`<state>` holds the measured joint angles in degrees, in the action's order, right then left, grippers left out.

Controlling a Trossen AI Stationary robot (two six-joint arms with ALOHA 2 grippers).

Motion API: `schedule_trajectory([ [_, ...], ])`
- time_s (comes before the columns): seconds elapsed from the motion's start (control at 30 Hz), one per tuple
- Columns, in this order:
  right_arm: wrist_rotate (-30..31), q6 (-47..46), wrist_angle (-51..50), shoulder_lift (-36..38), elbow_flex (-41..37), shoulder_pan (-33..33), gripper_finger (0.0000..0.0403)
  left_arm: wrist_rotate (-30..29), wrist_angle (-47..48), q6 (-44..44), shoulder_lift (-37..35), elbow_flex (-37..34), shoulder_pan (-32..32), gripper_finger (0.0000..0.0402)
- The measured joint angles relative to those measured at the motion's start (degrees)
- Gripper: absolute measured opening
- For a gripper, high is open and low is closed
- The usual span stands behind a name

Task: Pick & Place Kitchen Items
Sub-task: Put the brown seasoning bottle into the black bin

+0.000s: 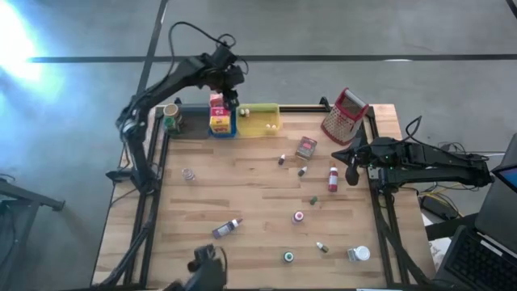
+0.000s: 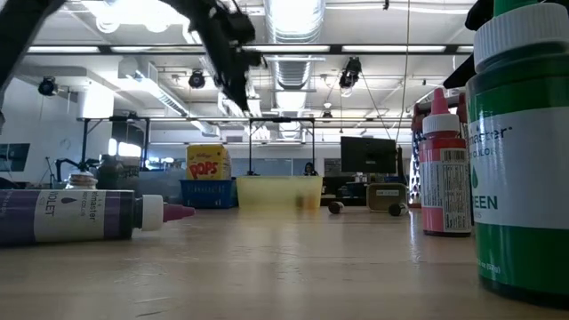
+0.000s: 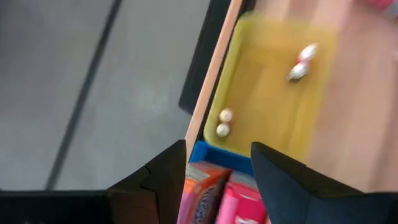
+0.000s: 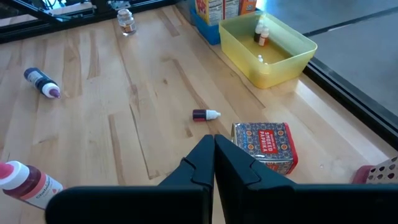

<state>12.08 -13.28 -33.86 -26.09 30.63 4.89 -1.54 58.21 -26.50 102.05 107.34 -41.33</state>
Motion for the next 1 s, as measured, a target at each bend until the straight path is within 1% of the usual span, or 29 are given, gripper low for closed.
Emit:
schedule_trajectory([
  [0.17,0.01,0.01,-0.01,0.02,0.00,0.00,0.0008,2.23,1.32,1.13,-8.38,-0.47,4.86,0.0184],
  [0.27,0.01,0.02,-0.01,0.01,0.02,0.02,0.0008,5.51,1.29,2.48,-13.93,-3.17,8.62,0.0184],
  [0.33,0.00,0.00,0.02,0.02,0.00,0.02,0.0008,7.16,0.43,3.84,-17.72,-6.58,11.23,0.0184],
  [0.47,0.02,0.02,0.03,0.04,0.00,0.02,0.0008,7.61,-6.96,7.16,-26.43,-17.33,16.35,0.0184],
  [0.6,0.01,0.00,0.01,0.04,0.00,0.02,0.0008,7.52,-15.90,12.43,-36.31,-29.71,21.13,0.0184],
  [0.73,0.00,0.02,0.01,0.04,0.00,0.02,0.0008,7.50,-25.32,15.44,-46.60,-42.51,25.62,0.0184],
  [0.87,0.01,0.00,0.01,0.04,0.02,0.02,0.0008,7.49,-32.44,16.06,-56.36,-53.49,28.26,0.0184],
  [0.93,0.00,0.00,0.01,0.04,0.01,0.02,0.0008,7.50,-35.42,16.14,-60.64,-58.39,28.76,0.0184],
  [1.0,0.00,0.02,0.01,0.04,0.02,0.02,0.0008,7.50,-40.81,16.15,-64.47,-63.40,28.82,0.0184],
])
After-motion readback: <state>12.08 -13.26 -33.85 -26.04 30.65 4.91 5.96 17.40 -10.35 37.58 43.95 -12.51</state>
